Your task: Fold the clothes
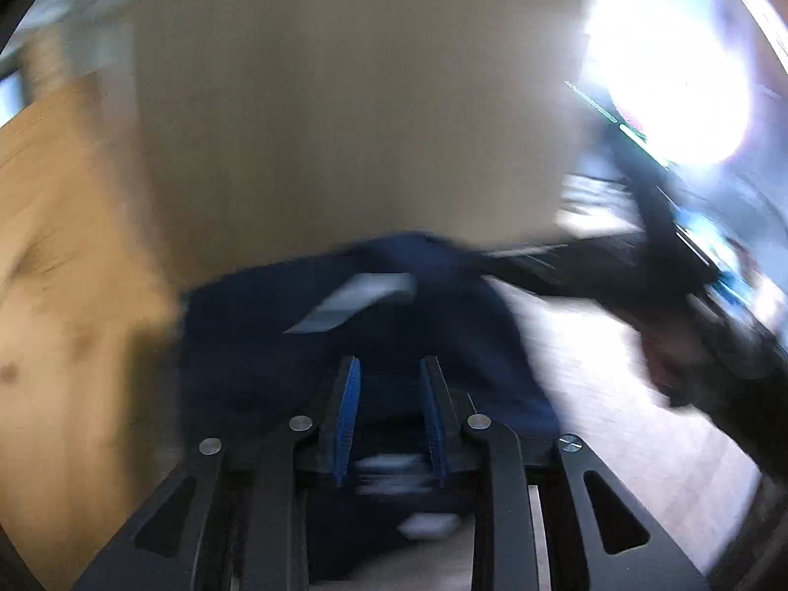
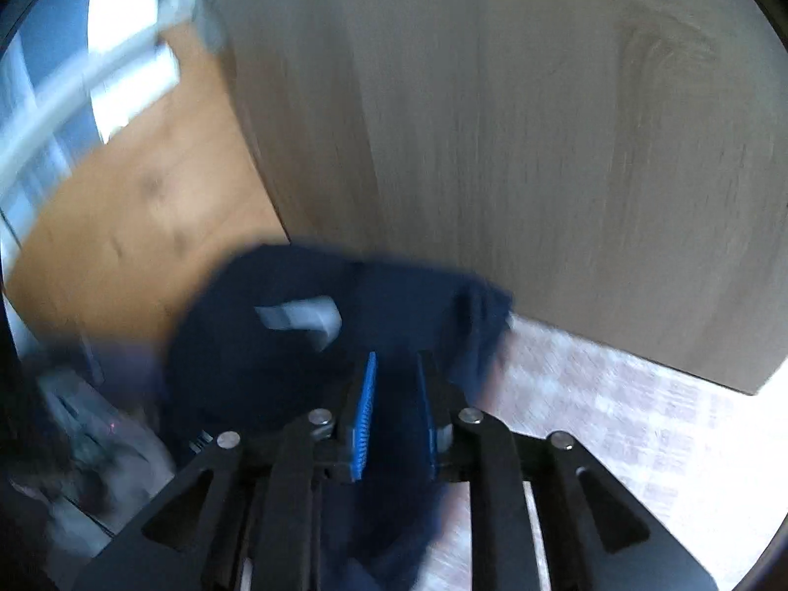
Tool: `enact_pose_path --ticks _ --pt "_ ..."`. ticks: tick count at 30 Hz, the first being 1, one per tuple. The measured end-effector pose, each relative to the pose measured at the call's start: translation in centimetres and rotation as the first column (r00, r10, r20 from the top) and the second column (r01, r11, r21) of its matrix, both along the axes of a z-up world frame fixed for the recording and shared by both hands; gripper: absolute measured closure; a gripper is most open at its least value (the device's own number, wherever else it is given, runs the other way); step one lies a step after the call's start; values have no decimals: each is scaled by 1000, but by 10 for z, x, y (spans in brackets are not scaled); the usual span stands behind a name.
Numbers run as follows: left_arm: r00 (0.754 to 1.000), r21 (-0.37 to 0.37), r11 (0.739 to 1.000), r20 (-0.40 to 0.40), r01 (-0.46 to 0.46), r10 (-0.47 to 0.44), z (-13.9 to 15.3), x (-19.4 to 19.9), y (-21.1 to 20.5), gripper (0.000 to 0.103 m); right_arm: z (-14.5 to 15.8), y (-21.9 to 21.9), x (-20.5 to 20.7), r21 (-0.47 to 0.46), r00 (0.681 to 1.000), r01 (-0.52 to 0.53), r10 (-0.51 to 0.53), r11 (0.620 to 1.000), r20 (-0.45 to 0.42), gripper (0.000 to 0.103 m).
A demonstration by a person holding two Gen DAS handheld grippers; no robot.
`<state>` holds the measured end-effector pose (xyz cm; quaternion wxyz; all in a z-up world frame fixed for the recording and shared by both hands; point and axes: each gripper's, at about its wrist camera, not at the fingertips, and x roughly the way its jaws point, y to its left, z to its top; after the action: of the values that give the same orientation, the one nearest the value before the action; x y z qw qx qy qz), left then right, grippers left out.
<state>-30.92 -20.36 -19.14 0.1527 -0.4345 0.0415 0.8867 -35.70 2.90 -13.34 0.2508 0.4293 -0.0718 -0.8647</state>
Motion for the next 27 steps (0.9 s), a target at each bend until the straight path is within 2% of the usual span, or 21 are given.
enact_pose_path --ticks 2,7,9,11,13,14,15,16,17,19,20,22,23,24,26,27 --pt "987 -115 984 77 -134 143 -31 -22 -25 80 -1 -2 17 7 1000 -12 12 1000 9 84" --pt "967 -164 958 65 -235 248 -38 -7 -41 84 -4 -9 58 23 999 -42 41 999 33 83" --pt "970 -120 965 35 -233 239 -25 14 -38 81 -5 -11 74 30 998 -54 53 998 42 79" --pt "985 -49 985 34 -165 167 -17 35 -32 80 -7 -14 91 36 997 -66 64 997 52 79" --pt "992 -21 996 89 -90 91 -38 42 -9 75 -3 -8 109 54 998 -45 42 998 44 79" --pt "990 -49 996 122 -70 76 -51 40 0 75 0 -4 119 64 999 -29 26 998 38 79" --pt "984 -123 990 152 -69 88 -61 33 2 75 3 -1 128 74 999 -12 10 997 31 79" --pt "979 -182 980 172 -80 112 -68 30 3 80 6 3 138 84 1000 4 -6 996 24 79" --pt "974 -200 974 176 -107 143 -71 33 1 83 9 7 147 94 1000 20 -22 995 17 79" --pt "974 -99 983 149 -154 168 -52 48 -7 83 15 15 166 114 999 53 -53 992 2 79" --pt "976 -66 984 129 -167 175 -41 56 -7 79 18 19 176 124 998 69 -69 990 -5 77" --pt "982 -42 984 71 -173 176 -19 83 2 71 24 27 195 143 995 102 -100 985 -21 59" --pt "982 -31 983 45 -180 181 -9 103 3 67 27 31 204 152 993 119 -116 981 -29 56" --pt "983 -16 983 29 -182 182 2 119 3 55 29 35 214 161 991 135 -131 978 -37 54" --pt "985 24 985 21 -173 172 25 141 1 38 35 42 233 178 985 168 -161 969 -54 54" --pt "986 44 985 17 -168 167 37 152 -1 36 38 46 243 187 982 185 -176 965 -62 51"
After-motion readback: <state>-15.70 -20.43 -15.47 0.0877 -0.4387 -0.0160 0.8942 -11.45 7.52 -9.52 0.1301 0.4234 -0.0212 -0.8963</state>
